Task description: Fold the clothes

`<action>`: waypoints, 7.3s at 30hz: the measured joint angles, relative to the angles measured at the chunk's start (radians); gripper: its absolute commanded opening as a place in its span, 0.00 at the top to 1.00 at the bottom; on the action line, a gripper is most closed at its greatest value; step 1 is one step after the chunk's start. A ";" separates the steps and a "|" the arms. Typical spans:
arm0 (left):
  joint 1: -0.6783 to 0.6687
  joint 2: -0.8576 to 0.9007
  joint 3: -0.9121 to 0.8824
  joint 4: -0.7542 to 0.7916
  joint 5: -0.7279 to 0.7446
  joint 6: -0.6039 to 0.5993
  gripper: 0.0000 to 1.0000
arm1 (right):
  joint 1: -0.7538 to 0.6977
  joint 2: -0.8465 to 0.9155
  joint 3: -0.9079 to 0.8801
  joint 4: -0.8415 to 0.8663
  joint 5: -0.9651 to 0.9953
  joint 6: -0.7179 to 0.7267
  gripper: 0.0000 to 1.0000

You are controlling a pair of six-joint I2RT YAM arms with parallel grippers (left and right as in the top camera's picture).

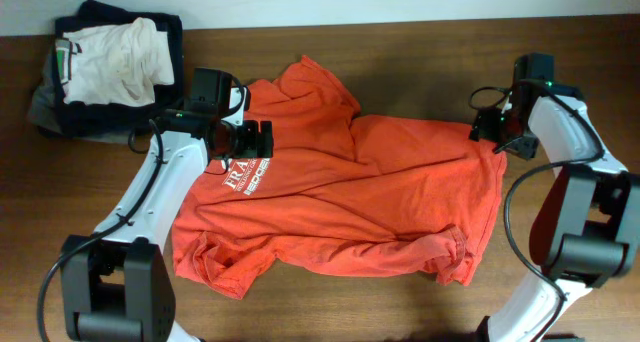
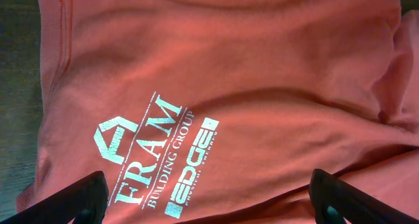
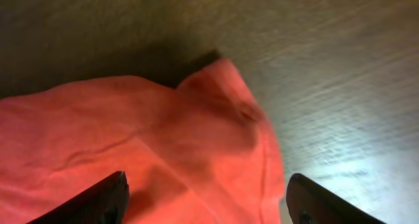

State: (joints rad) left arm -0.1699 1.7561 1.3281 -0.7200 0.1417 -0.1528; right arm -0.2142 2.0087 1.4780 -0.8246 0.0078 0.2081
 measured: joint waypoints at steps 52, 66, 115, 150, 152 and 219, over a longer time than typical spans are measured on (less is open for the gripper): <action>0.000 -0.340 0.044 -0.476 -0.012 -0.027 0.01 | -0.068 -0.109 0.781 -0.868 0.034 0.150 0.01; -0.157 -0.382 -0.348 -0.334 0.095 -0.229 0.01 | 0.000 -0.436 0.193 -0.703 -0.058 0.146 0.01; -0.257 -0.290 -0.536 -0.164 -0.067 -0.506 0.99 | -0.013 -0.171 -0.239 -0.187 0.030 0.185 0.96; -0.114 -0.036 -0.360 0.601 -0.341 -0.332 0.56 | -0.049 -0.163 -0.103 -0.048 0.040 0.194 0.61; -0.115 -0.060 -0.349 0.479 -0.190 -0.319 0.94 | -0.049 -0.128 -0.104 -0.026 0.029 0.192 0.96; -0.052 -0.279 -0.022 0.203 -0.122 -0.047 0.01 | 0.092 -0.348 0.109 -0.553 0.022 0.209 0.01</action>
State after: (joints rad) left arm -0.2222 1.4769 1.3060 -0.5175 0.0200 -0.1997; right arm -0.1219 1.6611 1.5875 -1.3777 0.0299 0.4168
